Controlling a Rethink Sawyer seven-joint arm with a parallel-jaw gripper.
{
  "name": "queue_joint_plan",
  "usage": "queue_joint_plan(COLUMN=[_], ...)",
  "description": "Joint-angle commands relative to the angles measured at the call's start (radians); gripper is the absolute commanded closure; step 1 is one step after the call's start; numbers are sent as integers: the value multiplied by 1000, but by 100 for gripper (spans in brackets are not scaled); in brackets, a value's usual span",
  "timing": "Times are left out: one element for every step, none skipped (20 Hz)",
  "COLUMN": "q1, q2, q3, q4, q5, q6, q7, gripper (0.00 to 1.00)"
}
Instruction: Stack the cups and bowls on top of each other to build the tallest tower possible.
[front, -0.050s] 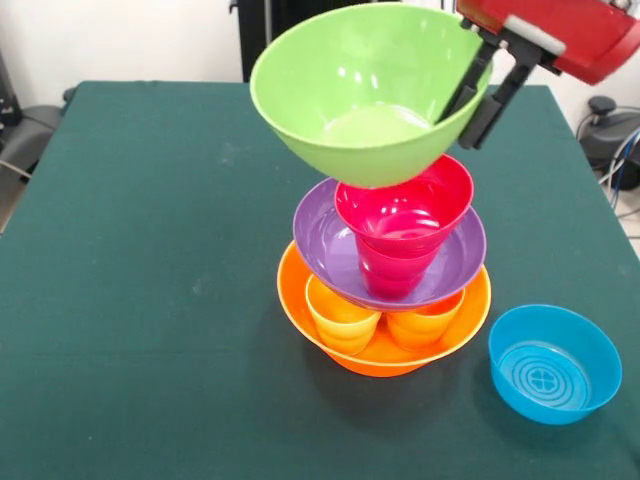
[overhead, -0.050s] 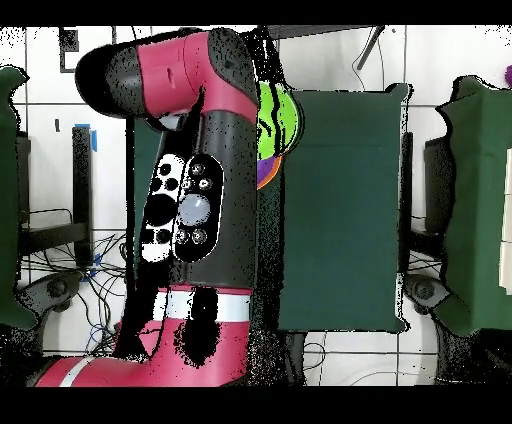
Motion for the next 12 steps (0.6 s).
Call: queue_joint_plan(q1=[28, 36, 42, 48, 54, 57, 62, 67, 73, 78, 83, 89], q2=[35, 30, 31, 26, 22, 19, 16, 16, 15, 14, 13, 14], q3=[24, 16, 10, 6, 2, 2, 2, -1, -5, -11, -18, -25], q4=[30, 45, 49, 63, 77, 90, 104, 113, 119, 125, 131, 133], q5=[7, 6, 6, 9, 13, 24, 33, 38, 40, 40, 39, 35], q6=[82, 70, 67, 58, 49, 42, 34, 28, 23, 23, 19, 16], q7=[144, 150, 156, 164, 172, 184, 198, 207, 211, 211, 214, 216], gripper=[100, 100, 100, 100, 100, 100, 100, 100, 100, 100, 100, 100])
